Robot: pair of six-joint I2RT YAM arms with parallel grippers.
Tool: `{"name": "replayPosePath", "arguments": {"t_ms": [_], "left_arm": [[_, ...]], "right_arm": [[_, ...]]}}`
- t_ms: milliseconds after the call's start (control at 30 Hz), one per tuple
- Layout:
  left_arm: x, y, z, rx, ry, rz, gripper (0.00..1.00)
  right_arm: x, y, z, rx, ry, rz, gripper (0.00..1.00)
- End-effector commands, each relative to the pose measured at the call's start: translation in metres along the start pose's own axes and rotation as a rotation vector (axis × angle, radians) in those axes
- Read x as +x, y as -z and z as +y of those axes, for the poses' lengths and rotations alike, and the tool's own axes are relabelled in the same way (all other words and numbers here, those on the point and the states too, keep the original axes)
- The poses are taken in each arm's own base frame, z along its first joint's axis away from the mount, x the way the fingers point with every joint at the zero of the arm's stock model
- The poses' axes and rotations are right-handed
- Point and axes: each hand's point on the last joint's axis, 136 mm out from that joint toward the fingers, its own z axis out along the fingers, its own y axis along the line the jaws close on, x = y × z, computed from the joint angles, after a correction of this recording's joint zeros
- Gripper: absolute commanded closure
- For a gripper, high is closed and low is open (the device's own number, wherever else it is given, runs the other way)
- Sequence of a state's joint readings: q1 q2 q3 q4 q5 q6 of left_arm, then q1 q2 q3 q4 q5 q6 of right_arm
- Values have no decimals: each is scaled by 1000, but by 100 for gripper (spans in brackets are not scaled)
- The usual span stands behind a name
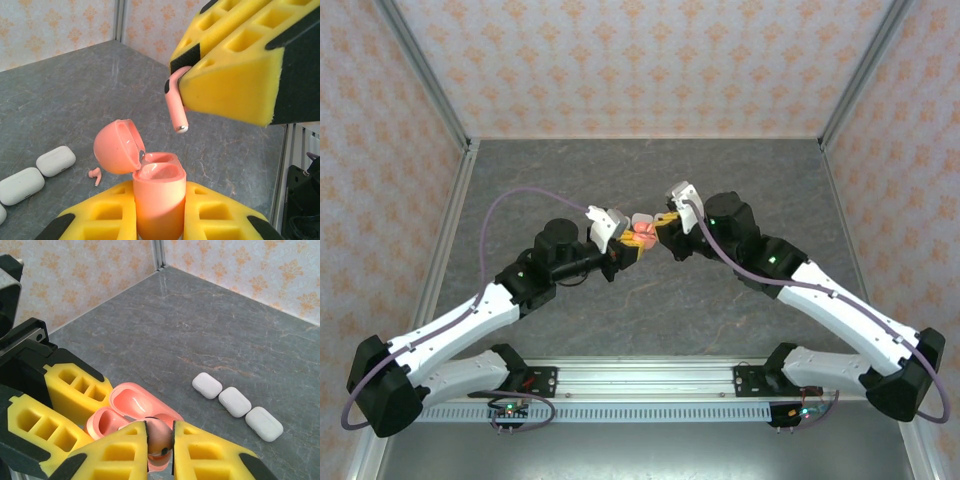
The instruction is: Insert wireless bluetooth earbuds into charging case
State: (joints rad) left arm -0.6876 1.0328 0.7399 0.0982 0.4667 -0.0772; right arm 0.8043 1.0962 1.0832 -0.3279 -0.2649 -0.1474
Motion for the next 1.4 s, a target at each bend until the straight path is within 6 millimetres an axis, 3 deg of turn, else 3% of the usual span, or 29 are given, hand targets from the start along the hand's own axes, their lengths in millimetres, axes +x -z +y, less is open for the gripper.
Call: {"name": "replayPosePath", "arguments": {"t_ms": [0,300,800,1167,1367], "left_arm": [[-25,5,-8,18,-52,-76,100],[-25,5,-10,26,-59,-76,100],[-29,9,-12,31,-72,-97,100],[-52,29,-25,65,-121,-241,100],[-57,34,-28,74,-135,-260,100]], "right_arm": [[-1,-4,4,-12,31,-4,85],[-5,-14,16,-75,32,2,85],[-11,-13,35,-182,10,-8,85],[-15,0,62,-362,-9,69,77],[-28,4,78,-481,-50,76,76]]}}
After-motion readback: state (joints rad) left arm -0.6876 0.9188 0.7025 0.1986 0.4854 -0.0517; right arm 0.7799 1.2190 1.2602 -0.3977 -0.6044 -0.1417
